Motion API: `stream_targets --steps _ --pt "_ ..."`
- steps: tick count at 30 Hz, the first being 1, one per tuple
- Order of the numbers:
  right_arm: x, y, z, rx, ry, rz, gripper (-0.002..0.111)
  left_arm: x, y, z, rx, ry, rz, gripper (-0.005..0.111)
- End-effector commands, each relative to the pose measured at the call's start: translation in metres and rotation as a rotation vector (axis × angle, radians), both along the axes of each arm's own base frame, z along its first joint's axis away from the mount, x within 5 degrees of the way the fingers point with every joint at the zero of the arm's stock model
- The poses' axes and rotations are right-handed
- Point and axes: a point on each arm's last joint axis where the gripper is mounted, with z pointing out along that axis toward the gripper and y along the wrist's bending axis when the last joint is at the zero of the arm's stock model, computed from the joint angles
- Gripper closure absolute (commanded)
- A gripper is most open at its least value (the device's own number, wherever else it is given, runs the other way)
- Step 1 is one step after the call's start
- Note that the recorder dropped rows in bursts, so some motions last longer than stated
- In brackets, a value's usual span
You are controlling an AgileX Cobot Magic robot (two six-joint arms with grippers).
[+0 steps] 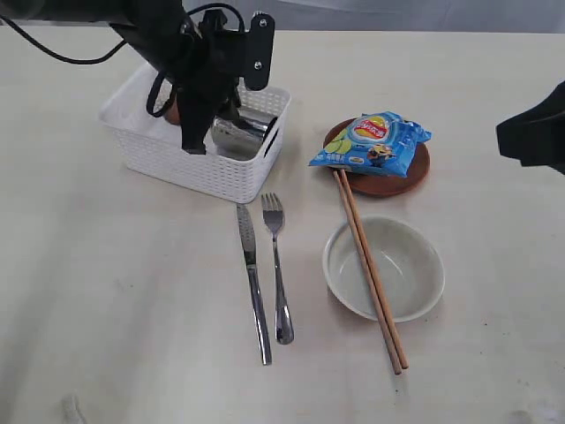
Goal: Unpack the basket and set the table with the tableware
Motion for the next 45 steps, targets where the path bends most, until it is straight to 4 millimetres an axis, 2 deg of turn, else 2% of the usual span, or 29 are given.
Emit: stream_targets --steps 1,2,3,4,5,7,9,12,13,15,16,17,19,21,23,27,31,34,37,40,45 --pt "0.0 0.0 -0.001 -0.007 -0.007 0.01 0.067 0.023 0.018 0.009 -0.262 -0.005 0.512 0.06" --pt "0.0 0.0 -0.001 -0.007 -0.007 0.01 0.067 0.027 0.025 0.011 -0.31 0.014 0.617 0.056" --pt "0.0 0.0 0.0 -0.006 -0.009 0.01 0.067 0.035 0.042 0.014 -0.37 0.06 0.788 0.055" --pt "0.0 0.0 0.0 -0.006 -0.009 0.01 0.067 0.037 0.05 0.013 -0.369 0.091 0.844 0.056" --pt "0.0 0.0 0.0 -0.004 -0.012 0.011 0.067 0.041 0.064 0.016 -0.377 0.14 0.92 0.06" --pt "0.0 0.0 0.0 -0.003 -0.014 0.011 0.067 0.047 0.077 0.02 -0.421 0.241 0.972 0.069" --pt "0.0 0.0 0.0 -0.003 -0.014 0.011 0.067 0.044 0.076 0.019 -0.343 0.271 0.728 0.076" --pt "0.0 0.001 0.0 -0.003 -0.013 0.013 0.067 0.031 0.065 0.002 -0.101 0.238 0.167 0.077" --pt "0.0 0.001 0.0 -0.003 -0.013 0.013 0.067 0.034 0.065 -0.001 -0.081 0.2 0.116 0.076" --pt "0.0 0.001 0.0 -0.004 -0.014 0.014 0.067 0.043 0.065 -0.009 -0.077 0.131 0.119 0.068" --pt "0.0 0.001 0.0 -0.006 -0.015 0.017 0.067 0.046 0.065 -0.016 -0.047 0.106 0.075 0.059" --pt "0.0 0.001 0.0 -0.002 -0.013 0.023 0.067 0.047 0.065 -0.021 -0.025 0.099 0.038 0.055" --pt "-0.001 0.003 0.0 0.013 -0.004 0.042 0.067 0.049 0.065 -0.037 0.029 0.087 -0.066 0.053" --pt "-0.001 0.003 0.0 0.013 -0.006 0.043 0.067 0.052 0.065 -0.05 0.051 0.082 -0.098 0.068" --pt "0.0 0.004 0.001 0.025 -0.015 0.044 0.067 0.057 0.065 -0.055 0.049 0.044 -0.076 0.075" --pt "0.0 0.006 0.003 0.054 -0.033 0.051 0.067 0.06 0.065 -0.07 0.066 0.055 -0.075 0.075" --pt "0.001 0.006 0.003 0.053 -0.036 0.053 0.067 0.054 0.07 -0.082 0.143 0.125 -0.134 0.076" --pt "0.001 0.006 0.003 0.052 -0.036 0.054 0.067 0.055 0.073 -0.078 0.16 0.123 -0.073 0.086" --pt "0.001 0.006 0.003 0.051 -0.039 0.056 0.067 0.06 0.075 -0.064 0.108 0.088 0.049 0.106" --pt "0.001 0.007 0.003 0.051 -0.04 0.059 0.067 0.054 0.08 -0.053 0.108 0.137 0.057 0.107" --pt "0.0 0.008 0.003 0.06 -0.037 0.067 0.067 0.04 0.091 -0.052 0.153 0.31 0.115 0.107"
